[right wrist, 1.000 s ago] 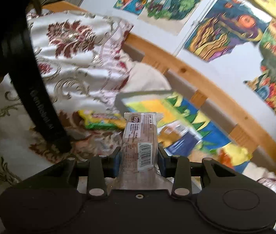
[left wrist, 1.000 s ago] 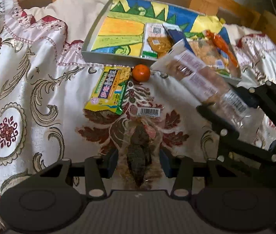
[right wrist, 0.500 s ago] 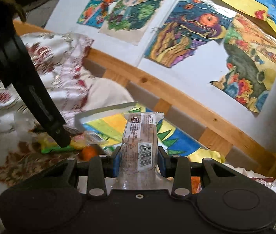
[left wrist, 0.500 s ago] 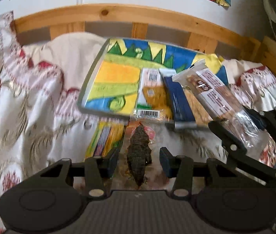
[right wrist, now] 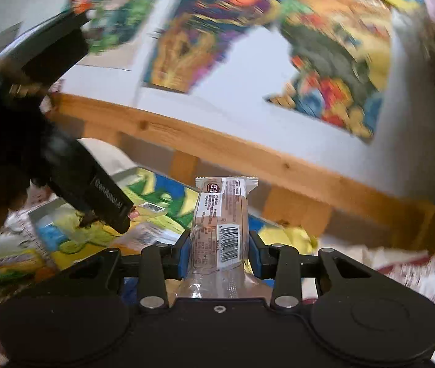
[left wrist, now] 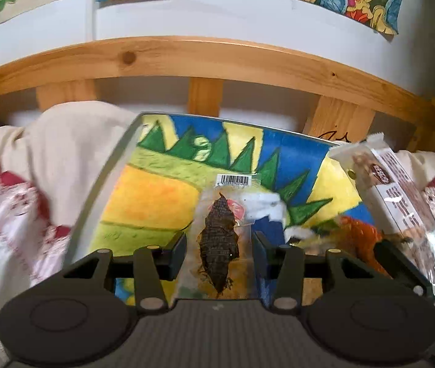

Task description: Organize snacks

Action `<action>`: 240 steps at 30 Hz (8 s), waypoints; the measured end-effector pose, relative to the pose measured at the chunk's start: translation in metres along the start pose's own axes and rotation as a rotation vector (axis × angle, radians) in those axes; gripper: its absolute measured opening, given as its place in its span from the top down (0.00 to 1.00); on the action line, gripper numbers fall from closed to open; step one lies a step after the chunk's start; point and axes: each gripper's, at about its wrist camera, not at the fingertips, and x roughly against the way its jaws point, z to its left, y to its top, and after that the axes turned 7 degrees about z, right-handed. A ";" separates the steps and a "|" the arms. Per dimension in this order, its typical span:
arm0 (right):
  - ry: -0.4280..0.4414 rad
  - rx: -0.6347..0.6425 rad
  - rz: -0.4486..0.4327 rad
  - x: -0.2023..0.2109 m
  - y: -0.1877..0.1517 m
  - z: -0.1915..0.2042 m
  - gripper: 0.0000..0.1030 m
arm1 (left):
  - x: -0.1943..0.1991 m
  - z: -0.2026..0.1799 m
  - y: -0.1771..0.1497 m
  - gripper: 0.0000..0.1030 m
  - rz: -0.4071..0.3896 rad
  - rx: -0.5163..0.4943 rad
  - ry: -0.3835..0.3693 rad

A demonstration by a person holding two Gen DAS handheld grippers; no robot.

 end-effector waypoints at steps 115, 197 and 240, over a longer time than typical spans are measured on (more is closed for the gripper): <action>0.040 -0.228 0.164 0.182 -0.057 0.068 0.01 | 0.185 0.075 -0.204 0.01 -0.183 0.012 0.116; 0.519 -0.001 0.305 -0.042 -0.036 0.118 0.39 | 0.008 0.134 -0.088 0.44 0.291 0.039 -0.026; 0.281 -0.014 0.264 0.052 -0.051 0.092 0.66 | 0.076 0.110 -0.162 0.47 0.246 0.284 -0.193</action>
